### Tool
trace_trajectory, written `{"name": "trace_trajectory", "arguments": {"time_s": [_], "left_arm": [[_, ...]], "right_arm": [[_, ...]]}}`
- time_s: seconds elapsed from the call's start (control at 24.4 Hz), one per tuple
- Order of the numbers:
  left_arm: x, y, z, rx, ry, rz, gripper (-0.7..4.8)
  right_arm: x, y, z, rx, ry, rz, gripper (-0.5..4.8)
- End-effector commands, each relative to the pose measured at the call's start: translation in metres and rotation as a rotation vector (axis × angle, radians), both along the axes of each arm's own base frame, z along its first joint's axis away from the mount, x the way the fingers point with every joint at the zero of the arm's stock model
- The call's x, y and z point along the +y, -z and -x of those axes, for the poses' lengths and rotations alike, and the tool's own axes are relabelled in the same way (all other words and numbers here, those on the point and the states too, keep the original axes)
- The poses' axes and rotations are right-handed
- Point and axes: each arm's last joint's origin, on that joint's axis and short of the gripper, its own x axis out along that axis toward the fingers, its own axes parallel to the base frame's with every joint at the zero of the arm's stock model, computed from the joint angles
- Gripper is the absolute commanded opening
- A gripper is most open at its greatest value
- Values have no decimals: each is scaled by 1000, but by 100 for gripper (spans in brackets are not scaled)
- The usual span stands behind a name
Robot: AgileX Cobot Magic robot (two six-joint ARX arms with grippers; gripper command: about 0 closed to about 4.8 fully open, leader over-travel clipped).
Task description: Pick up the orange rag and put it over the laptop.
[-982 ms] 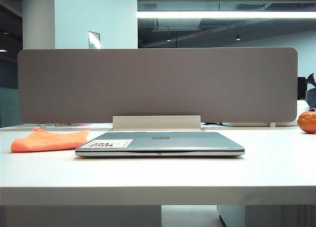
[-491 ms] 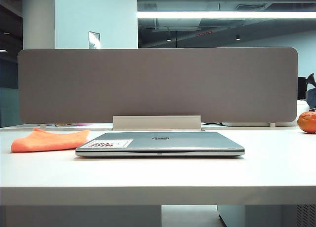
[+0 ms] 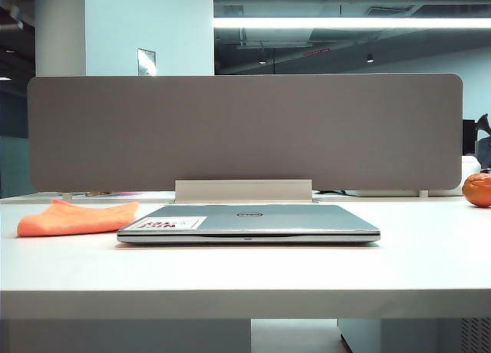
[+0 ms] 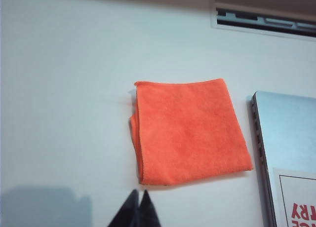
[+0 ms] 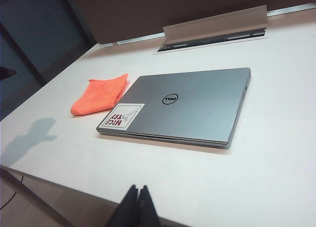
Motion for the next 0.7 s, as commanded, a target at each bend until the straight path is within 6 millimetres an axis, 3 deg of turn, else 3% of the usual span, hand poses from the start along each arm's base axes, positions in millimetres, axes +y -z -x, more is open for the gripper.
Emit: {"name": "trace_trajectory", "arguments": {"time_s": [0.04, 0.37, 0.53, 0.7], "left_arm": [[1, 0, -23, 5, -18, 45, -6], [2, 31, -77, 92, -36, 170, -6], [3, 37, -103, 121, -63, 232, -6], [19, 43, -122, 144, -81, 352, -6]], "right_arm": [[0, -2, 1, -14, -1, 2, -5], [0, -2, 1, -14, 0, 2, -5], [0, -2, 1, -14, 0, 2, -5], [0, -2, 1, -14, 2, 2, -5]]}}
